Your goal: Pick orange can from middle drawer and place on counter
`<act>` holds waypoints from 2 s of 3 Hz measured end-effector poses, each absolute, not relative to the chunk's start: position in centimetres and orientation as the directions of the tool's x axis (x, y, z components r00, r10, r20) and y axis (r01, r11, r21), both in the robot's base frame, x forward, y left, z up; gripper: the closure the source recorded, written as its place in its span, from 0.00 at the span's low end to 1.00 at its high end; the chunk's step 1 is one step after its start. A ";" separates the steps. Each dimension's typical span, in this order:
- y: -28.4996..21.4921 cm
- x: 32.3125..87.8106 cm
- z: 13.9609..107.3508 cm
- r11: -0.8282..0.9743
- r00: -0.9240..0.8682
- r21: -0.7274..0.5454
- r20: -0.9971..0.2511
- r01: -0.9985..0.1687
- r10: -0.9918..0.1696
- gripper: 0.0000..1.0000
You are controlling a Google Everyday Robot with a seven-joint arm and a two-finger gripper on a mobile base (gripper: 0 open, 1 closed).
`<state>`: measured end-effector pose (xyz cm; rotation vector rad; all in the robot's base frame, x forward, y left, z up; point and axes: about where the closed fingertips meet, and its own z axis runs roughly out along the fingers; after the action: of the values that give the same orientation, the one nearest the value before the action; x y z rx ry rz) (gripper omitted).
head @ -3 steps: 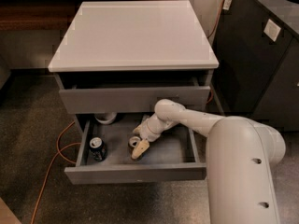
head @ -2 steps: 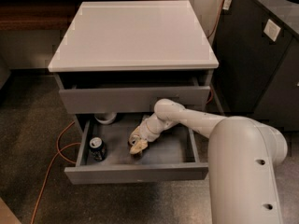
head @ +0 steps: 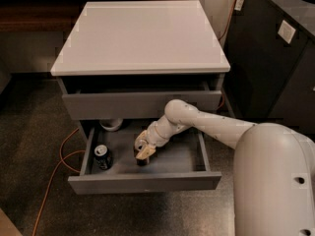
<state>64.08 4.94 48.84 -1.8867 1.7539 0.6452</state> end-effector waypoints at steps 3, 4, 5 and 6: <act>4.8 62.8 60.7 -0.110 0.175 -0.142 -0.624 -0.984 -0.762 1.00; 5.6 61.6 69.1 -0.132 0.238 -0.224 -0.559 -0.966 -0.794 1.00; 5.6 61.6 69.1 -0.132 0.238 -0.223 -0.559 -0.966 -0.794 1.00; 4.7 61.4 70.3 -0.088 0.182 -0.185 -0.592 -0.979 -0.785 1.00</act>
Offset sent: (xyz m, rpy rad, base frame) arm -0.0095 -0.0054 0.1364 0.0074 -0.1325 0.0517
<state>61.43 4.65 70.35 -1.9226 1.6506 0.4669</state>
